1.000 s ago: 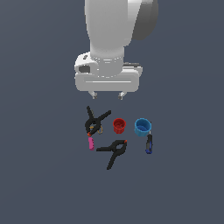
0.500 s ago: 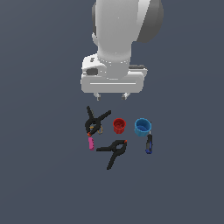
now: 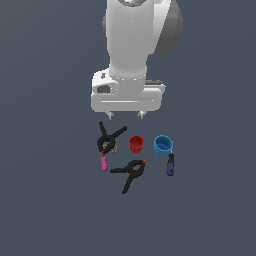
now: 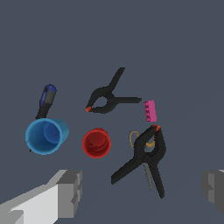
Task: Pick up a designated object from a clutter of objects.
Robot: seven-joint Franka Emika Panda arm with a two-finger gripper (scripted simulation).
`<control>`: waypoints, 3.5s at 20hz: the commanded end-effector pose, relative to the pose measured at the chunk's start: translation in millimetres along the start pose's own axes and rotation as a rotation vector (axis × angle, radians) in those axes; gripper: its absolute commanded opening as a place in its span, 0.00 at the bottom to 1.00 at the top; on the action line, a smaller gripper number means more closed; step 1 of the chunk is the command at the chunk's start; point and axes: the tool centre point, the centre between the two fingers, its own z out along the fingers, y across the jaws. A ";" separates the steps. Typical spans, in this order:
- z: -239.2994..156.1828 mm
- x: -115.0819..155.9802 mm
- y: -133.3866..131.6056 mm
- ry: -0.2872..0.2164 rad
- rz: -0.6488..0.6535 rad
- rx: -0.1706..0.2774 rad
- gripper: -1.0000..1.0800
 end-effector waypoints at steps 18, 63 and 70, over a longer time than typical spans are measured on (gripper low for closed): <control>161.4 47.4 70.1 0.016 -0.117 0.034 0.96; 279.6 48.5 96.7 0.022 -0.158 0.038 0.00; 266.4 48.4 92.9 0.022 -0.158 0.038 0.00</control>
